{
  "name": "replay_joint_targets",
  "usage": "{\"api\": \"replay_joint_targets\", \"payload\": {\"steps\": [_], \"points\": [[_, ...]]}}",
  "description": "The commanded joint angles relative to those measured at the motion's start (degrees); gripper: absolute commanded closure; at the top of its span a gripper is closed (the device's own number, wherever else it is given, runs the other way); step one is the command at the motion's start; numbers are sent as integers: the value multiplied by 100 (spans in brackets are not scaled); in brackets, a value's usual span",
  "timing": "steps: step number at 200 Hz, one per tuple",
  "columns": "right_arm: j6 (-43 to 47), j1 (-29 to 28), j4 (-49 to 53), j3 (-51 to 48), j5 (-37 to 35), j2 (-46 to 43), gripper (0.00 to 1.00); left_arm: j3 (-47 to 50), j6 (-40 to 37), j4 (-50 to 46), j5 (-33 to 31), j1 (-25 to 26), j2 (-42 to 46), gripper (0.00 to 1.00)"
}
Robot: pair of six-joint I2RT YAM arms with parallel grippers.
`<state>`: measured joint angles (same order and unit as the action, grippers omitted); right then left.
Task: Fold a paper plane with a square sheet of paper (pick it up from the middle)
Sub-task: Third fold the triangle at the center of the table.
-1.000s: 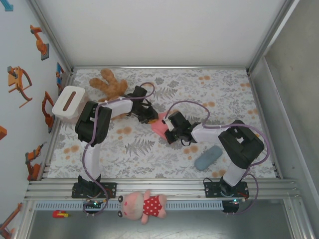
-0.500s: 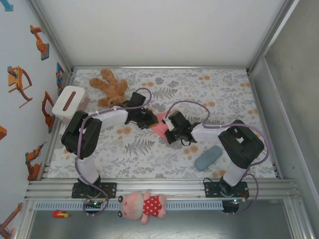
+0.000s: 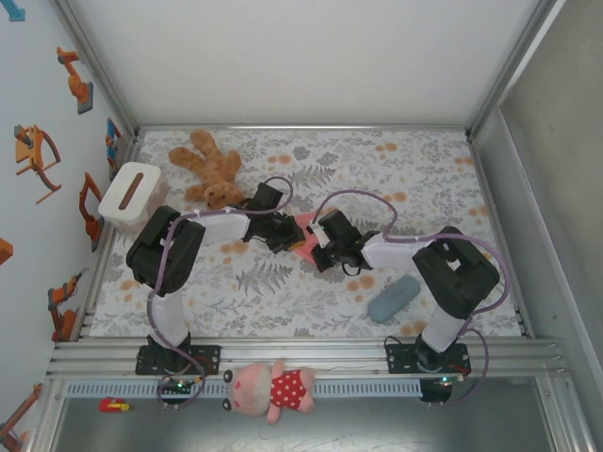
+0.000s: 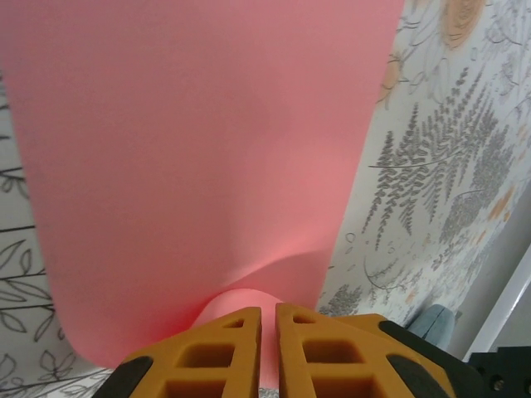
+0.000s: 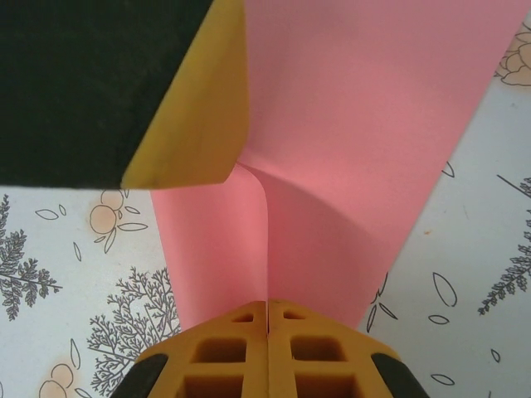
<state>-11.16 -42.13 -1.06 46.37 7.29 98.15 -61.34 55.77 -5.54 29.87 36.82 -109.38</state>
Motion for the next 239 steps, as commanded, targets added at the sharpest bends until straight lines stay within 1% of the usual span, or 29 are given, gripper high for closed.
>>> {"api": "replay_joint_targets", "payload": {"steps": [1, 69, 115, 158, 202, 218, 239], "points": [[-75, 38, 133, 70, -54, 149, 100, 109, 83, 12, 100, 35, -71, 88], [-96, 45, 149, 74, -61, 178, 100, 97, 13, -60, 83, 36, -167, 88], [-95, 47, 174, 91, -69, 153, 100, -89, -120, -259, 45, 27, -139, 88], [-134, 47, 150, 91, -70, 142, 100, -324, -363, -524, -154, -184, 40, 85], [-161, 50, 115, 91, -70, 143, 100, -775, -667, -834, -306, -458, -382, 83], [-173, 56, 107, 83, -74, 135, 100, -920, -753, -872, -343, -503, -520, 84], [-192, 51, 102, 83, -79, 134, 100, -1191, -923, -1144, -363, -520, -748, 84]]}}
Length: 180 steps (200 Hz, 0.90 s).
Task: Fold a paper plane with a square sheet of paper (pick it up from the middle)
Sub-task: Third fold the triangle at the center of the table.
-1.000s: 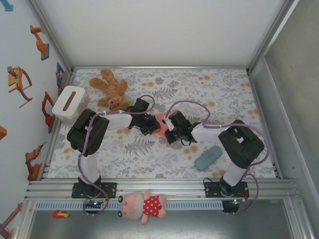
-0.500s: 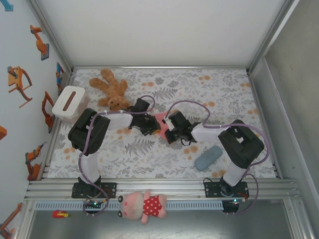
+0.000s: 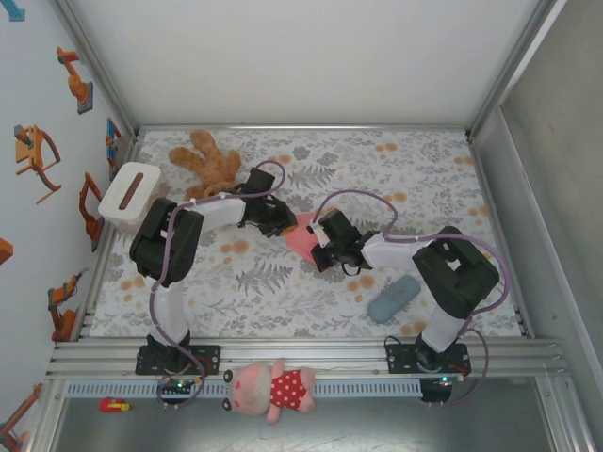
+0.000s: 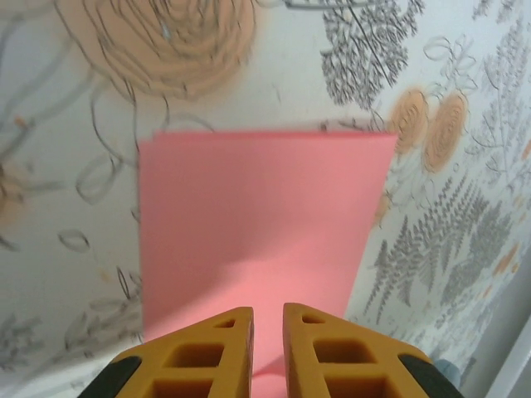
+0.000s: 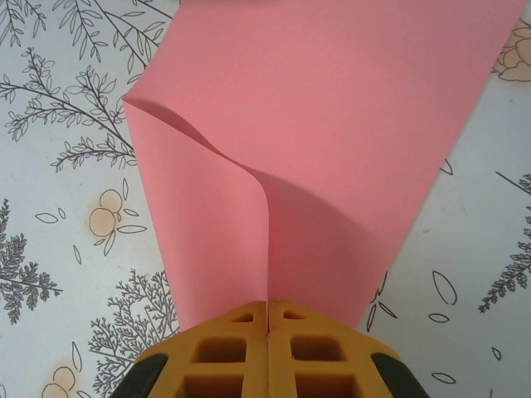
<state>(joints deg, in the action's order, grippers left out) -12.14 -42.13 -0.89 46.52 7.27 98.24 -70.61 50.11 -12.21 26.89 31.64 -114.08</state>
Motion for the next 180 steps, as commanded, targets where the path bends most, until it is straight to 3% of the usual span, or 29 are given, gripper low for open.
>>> {"api": "replay_joint_targets", "payload": {"steps": [1, 180], "points": [[-95, 49, 86, 67, -76, 125, 100, -267, -364, -481, -68, -1, -284, 84], [-146, 54, -32, -4, -252, -137, 100, -506, -889, -1267, -132, 15, -835, 89]]}}
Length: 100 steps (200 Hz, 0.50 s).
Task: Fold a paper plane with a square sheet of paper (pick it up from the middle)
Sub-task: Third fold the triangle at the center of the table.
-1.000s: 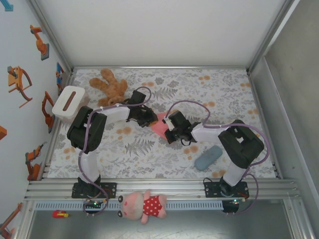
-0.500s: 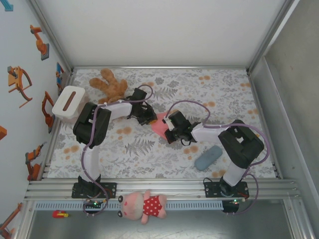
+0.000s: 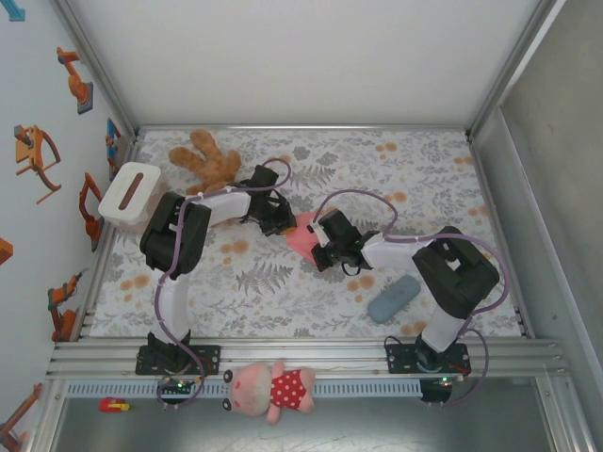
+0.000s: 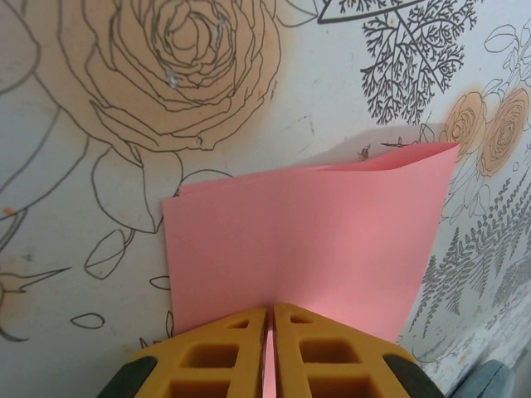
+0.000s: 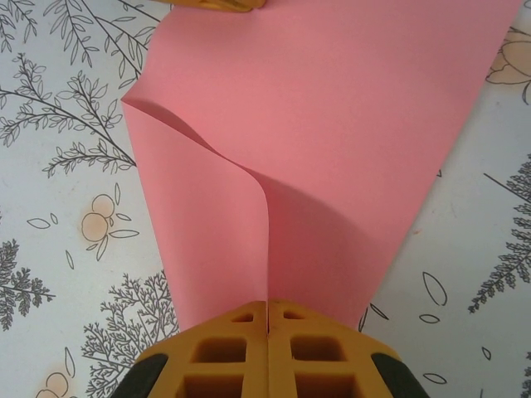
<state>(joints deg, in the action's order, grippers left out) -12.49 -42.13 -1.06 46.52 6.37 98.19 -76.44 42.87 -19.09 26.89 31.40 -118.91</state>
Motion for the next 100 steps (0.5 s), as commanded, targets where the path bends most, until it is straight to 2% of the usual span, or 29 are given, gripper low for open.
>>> {"api": "replay_joint_targets", "payload": {"steps": [1, 100], "points": [[-108, 50, -11, -4, -163, -133, 100, 77, -165, -578, -127, 40, -356, 89], [-69, 58, -44, -74, -140, -193, 100, 36, -187, -648, -165, 37, -389, 90]]}}
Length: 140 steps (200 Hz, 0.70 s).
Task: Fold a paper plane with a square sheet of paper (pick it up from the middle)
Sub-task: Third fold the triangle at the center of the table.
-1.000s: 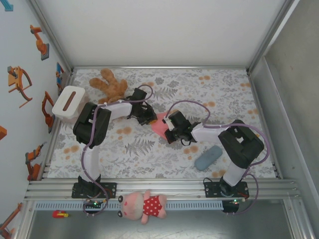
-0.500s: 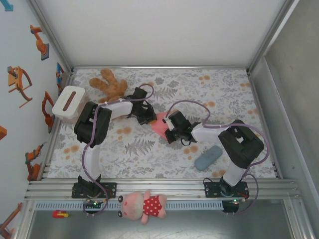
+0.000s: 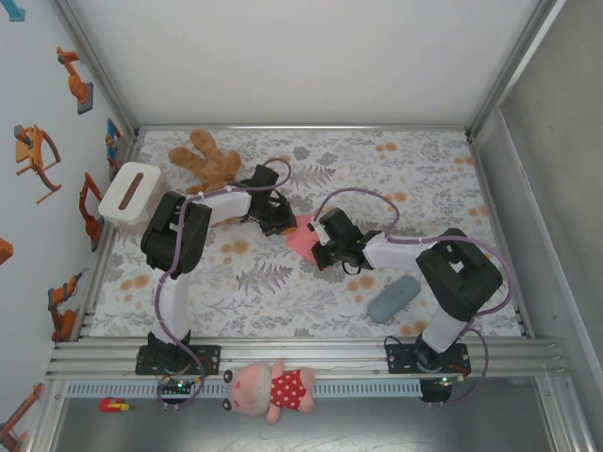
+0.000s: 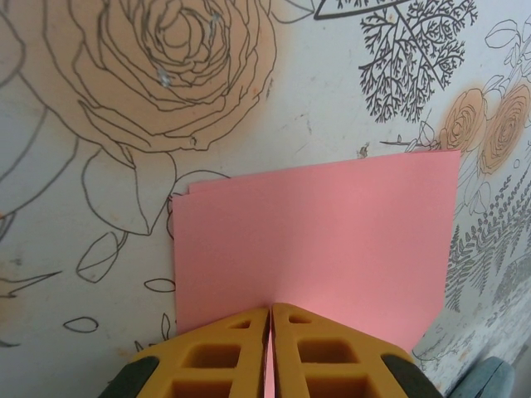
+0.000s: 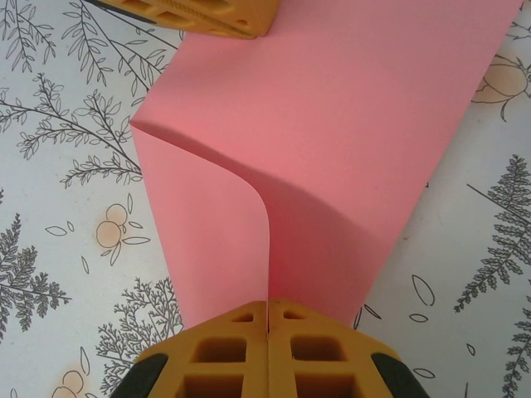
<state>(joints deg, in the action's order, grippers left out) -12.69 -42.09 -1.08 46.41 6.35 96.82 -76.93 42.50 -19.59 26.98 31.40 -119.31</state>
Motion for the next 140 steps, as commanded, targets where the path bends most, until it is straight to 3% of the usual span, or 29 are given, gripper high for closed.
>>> {"api": "replay_joint_targets", "payload": {"steps": [1, 140], "points": [[-45, 53, -37, -63, -145, -52, 100, 82, -152, -598, -175, 35, -344, 90], [-49, 52, 108, -9, -163, 261, 100, -22, -168, -602, -103, 41, -194, 89]]}}
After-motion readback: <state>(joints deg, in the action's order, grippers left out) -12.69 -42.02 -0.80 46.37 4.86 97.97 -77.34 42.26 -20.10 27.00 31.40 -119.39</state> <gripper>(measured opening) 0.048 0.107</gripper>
